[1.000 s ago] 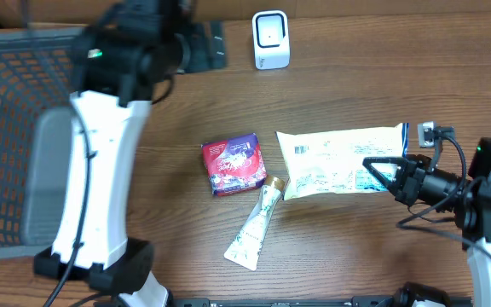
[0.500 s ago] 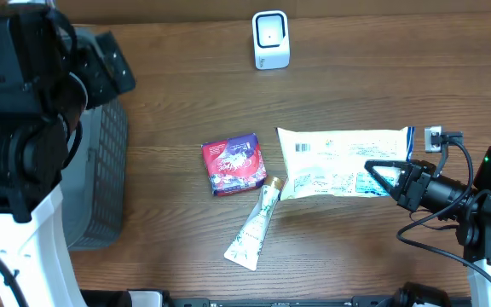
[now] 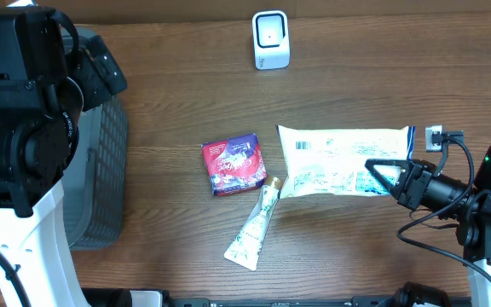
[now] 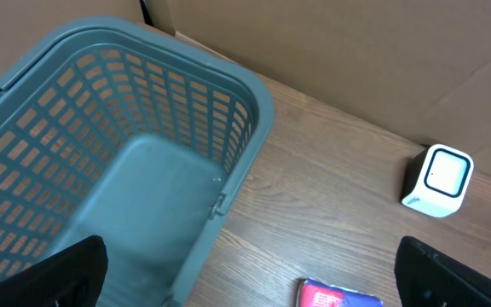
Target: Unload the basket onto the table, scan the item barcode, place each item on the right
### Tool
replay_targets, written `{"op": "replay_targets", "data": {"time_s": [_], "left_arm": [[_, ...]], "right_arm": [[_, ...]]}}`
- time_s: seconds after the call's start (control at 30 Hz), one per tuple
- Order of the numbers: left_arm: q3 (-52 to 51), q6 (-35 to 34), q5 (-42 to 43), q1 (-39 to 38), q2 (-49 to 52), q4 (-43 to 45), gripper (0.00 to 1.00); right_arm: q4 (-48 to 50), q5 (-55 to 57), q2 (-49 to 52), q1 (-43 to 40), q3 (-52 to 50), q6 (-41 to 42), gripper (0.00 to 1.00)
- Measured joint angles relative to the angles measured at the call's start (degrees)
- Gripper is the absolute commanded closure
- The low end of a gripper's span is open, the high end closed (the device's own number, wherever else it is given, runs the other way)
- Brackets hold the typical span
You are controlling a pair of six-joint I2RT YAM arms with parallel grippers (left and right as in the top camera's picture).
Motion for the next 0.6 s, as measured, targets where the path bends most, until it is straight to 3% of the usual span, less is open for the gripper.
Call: {"op": "replay_targets", "data": {"time_s": [0.23,0.47,0.6], "left_arm": [[0.0,-0.2,0.0,0.0,0.0,0.0,0.00],[0.0,-0.2,-0.2,0.0,0.0,0.0,0.00],[0.0,-0.3,-0.2,0.0,0.0,0.0,0.00]], "right_arm": [[11.1,18.7,4.9,6.2,0.2,-1.3,0.96],[38.2,34.4,18.9,16.1,0.3,0.7,0.96],[47.4,45.8,26.1,20.8,1.6,1.6,0.96]]}}
